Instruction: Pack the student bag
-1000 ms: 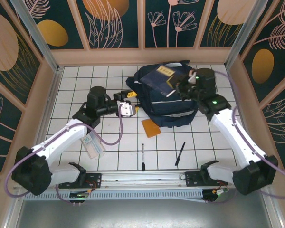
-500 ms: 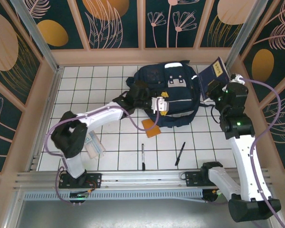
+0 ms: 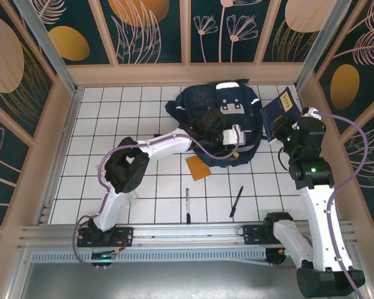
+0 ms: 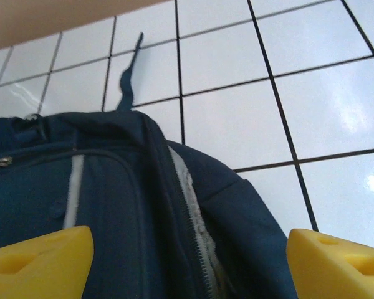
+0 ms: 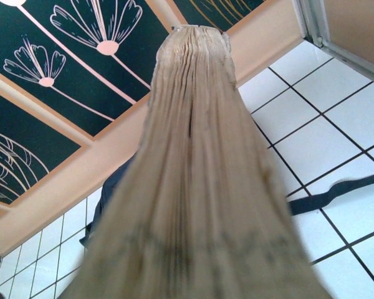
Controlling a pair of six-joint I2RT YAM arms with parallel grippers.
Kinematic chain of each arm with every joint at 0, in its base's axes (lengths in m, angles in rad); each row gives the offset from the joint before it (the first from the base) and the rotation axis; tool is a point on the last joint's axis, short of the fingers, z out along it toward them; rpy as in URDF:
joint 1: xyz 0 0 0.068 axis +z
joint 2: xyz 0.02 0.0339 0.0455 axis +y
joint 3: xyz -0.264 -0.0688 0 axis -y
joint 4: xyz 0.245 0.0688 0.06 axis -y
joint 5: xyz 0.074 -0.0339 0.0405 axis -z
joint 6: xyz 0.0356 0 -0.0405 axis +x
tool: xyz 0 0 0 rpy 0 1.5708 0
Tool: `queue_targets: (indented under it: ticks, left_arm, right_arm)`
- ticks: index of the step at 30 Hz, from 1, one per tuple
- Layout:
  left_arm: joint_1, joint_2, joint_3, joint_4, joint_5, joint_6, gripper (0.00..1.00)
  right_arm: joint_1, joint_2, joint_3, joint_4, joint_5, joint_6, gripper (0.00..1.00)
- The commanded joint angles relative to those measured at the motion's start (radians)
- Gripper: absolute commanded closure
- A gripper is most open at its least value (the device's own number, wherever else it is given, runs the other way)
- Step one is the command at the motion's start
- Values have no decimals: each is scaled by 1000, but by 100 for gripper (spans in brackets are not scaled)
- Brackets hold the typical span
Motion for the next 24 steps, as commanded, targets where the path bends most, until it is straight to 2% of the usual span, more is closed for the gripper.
queue_targets:
  ticks: [1,4,7,10,14,16,17,18,20,23,24]
  left_arm:
    - [-11,36,19,45,-130,-85,27]
    - [-10,84,85,50,-257,-131,49]
    - [-9,132,163,-57,-269,-101,56]
    - [-10,134,151,-132,-240,-42,52]
    - [-10,65,32,-108,-245,-14,32]
    - [-8,41,1,-107,-262,-15,30]
    - [-7,38,-6,-102,-287,-25,33]
    - [-6,41,-6,-97,-326,-39,39]
    - [-4,56,12,-103,-384,-53,59]
    - [6,81,97,-168,-385,-73,100]
    - [6,83,134,-192,-388,-83,100]
  right_arm:
    - [-8,-27,-31,31,-31,16,100]
    - [-9,-32,-54,43,-77,50,100]
    - [-11,-35,-57,33,-89,61,100]
    - [-13,-41,-52,15,-75,55,100]
    - [-18,-40,-39,-5,-67,49,100]
    - [-20,-37,-35,-10,-78,49,100]
    - [-19,-36,-35,-11,-82,50,100]
    - [-19,-35,-36,-10,-87,51,100]
    - [-19,-37,-42,-7,-91,59,100]
    - [-19,-34,-48,-9,-103,73,100]
    - [-20,-35,-46,-18,-109,81,100]
